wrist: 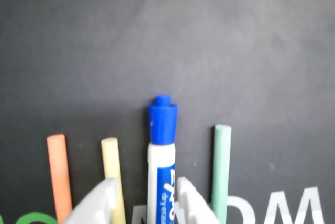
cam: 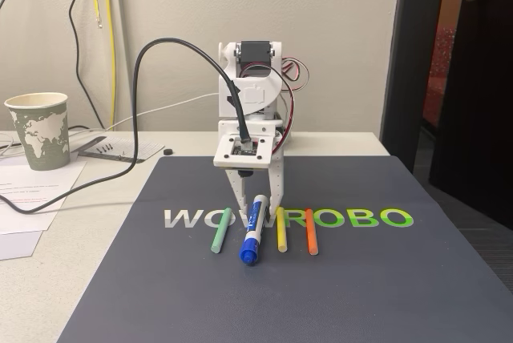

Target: Pick up the blue marker.

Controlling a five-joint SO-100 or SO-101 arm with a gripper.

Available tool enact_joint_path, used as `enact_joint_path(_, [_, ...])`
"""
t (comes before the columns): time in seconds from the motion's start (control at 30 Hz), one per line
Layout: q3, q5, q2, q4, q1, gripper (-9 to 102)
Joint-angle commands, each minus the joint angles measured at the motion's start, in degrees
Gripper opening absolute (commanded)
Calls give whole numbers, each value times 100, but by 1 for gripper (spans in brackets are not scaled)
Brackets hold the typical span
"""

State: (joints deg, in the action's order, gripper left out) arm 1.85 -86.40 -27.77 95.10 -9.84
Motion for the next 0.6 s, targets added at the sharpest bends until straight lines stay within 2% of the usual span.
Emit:
enact_joint_path(0.0, [-255, -62, -272, -176, 62, 18])
enact_joint_path(0.27, [-255, -105, -123, -439, 158, 18])
enact_joint_path(0.57, [-246, 334, -193, 185, 141, 18])
